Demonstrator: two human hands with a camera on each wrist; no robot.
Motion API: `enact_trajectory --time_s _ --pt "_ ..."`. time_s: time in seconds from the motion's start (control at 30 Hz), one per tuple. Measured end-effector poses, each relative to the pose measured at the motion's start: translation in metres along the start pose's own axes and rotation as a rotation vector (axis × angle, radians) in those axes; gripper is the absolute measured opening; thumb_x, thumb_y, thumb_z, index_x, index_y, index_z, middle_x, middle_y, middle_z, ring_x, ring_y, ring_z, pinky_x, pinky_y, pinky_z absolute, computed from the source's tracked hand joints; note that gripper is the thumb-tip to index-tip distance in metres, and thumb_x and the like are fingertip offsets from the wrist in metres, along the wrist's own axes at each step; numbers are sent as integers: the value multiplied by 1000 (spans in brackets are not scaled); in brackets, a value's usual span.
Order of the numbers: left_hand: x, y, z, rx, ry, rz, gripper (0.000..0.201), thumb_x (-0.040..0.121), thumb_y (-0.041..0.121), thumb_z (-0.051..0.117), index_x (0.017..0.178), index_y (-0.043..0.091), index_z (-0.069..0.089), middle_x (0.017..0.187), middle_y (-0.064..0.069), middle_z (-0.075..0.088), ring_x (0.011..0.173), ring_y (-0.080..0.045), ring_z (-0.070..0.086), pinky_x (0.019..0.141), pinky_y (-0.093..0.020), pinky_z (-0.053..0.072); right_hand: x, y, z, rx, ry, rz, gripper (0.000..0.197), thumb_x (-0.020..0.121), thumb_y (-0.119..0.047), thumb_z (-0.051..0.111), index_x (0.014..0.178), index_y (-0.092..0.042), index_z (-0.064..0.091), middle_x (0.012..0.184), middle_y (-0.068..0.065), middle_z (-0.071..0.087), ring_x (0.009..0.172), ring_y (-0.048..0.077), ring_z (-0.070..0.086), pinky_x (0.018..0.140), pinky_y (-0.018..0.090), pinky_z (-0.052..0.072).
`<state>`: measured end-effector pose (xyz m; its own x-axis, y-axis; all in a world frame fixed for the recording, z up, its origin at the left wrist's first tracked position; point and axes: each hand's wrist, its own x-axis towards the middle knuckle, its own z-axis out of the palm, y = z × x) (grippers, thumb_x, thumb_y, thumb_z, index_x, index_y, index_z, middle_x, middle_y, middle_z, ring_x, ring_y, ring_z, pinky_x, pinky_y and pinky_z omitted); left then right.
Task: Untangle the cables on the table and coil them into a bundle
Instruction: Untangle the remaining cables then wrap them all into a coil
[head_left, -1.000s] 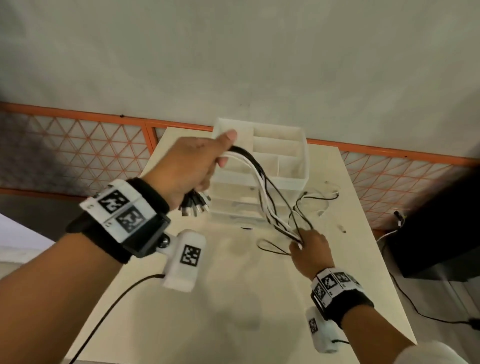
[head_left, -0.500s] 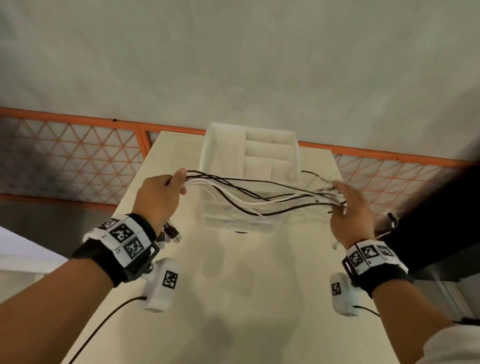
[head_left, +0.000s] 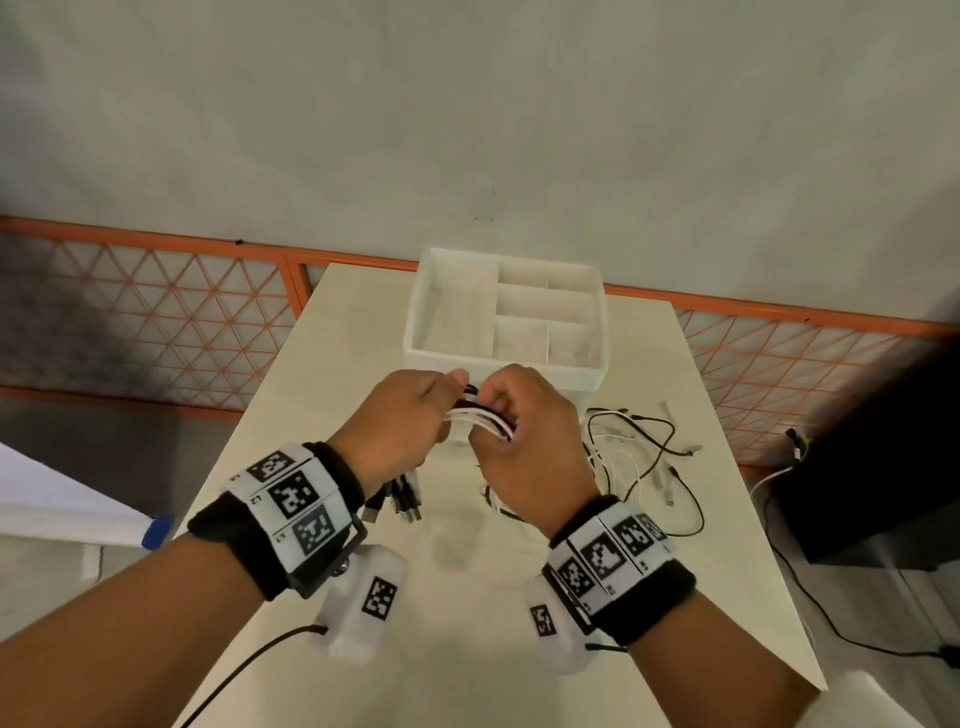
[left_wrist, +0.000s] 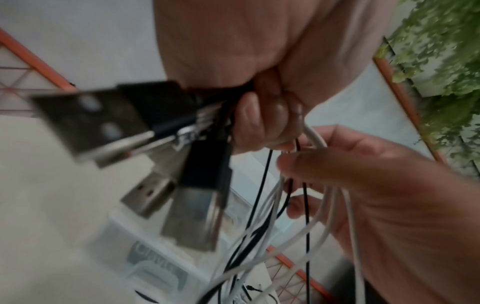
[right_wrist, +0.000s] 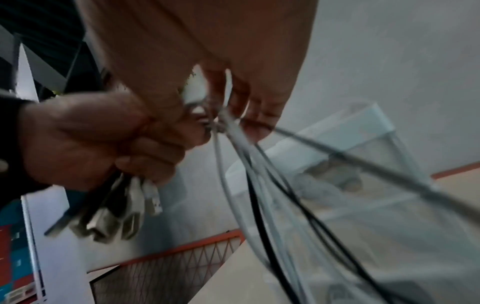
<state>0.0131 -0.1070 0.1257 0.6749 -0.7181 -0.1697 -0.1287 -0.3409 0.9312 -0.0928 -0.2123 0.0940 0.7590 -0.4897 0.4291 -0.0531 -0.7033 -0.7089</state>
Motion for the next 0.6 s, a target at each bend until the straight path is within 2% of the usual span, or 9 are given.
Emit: enact_trajectory --time_s 0.1,0.13,0.2,0.27,0.33,0.4,0.47,0.53,0.6 --pt "-1 4 -11 -124 93 -3 50 103 35 43 57 18 44 43 9 34 39 -12 22 44 -23 20 -7 21 3 -17 -20 163 13 81 -11 66 84 -17 55 60 -11 55 53 7 50 52 14 38" --pt "-1 7 -16 -192 114 6 49 103 35 43 57 18 42 43 9 33 39 -12 22 43 -23 20 -13 33 3 -64 -48 206 12 85 -16 64 81 -20 54 55 -11 52 50 7 48 50 15 37" --pt "-2 13 -26 -301 126 44 48 103 33 44 58 18 37 46 7 30 37 -9 24 39 -20 19 -28 60 2 -198 -132 274 15 89 -23 59 76 -20 53 55 -6 53 52 19 48 53 27 39" --pt "-3 17 -31 -359 125 84 54 104 32 43 51 20 39 46 7 29 35 -7 25 38 -19 19 -43 91 1 -347 -232 347 7 89 -24 60 85 -19 63 68 3 67 65 28 57 65 32 46" --pt "-2 17 -36 -401 125 101 60 104 31 42 45 24 46 43 10 33 37 -8 23 38 -20 20 -56 118 -4 -408 -292 481 20 90 -25 59 109 -22 66 92 7 75 89 33 67 81 38 53" --pt "-2 18 -40 -462 142 107 57 105 31 41 49 24 47 44 9 32 38 -10 21 38 -20 19 -64 137 -15 -340 -312 636 36 93 -21 58 129 -24 59 116 10 71 110 31 64 93 36 51" --pt "-2 18 -46 -517 180 130 57 104 31 42 48 24 48 44 9 31 38 -11 21 38 -20 19 -71 149 -28 -280 -313 753 47 95 -13 55 142 -22 53 140 12 57 129 30 54 106 34 42" --pt "-1 18 -53 -524 206 149 59 104 32 43 46 24 48 45 9 31 40 -12 22 39 -21 20 -76 159 -40 -308 -277 852 49 96 -7 51 143 -18 53 148 12 51 135 31 49 110 34 38" --pt "0 16 -55 -456 201 142 51 104 33 43 54 22 46 46 6 31 40 -13 22 40 -21 21 -77 163 -46 -419 -225 895 47 95 -12 52 141 -18 55 144 12 55 131 32 52 106 37 42"
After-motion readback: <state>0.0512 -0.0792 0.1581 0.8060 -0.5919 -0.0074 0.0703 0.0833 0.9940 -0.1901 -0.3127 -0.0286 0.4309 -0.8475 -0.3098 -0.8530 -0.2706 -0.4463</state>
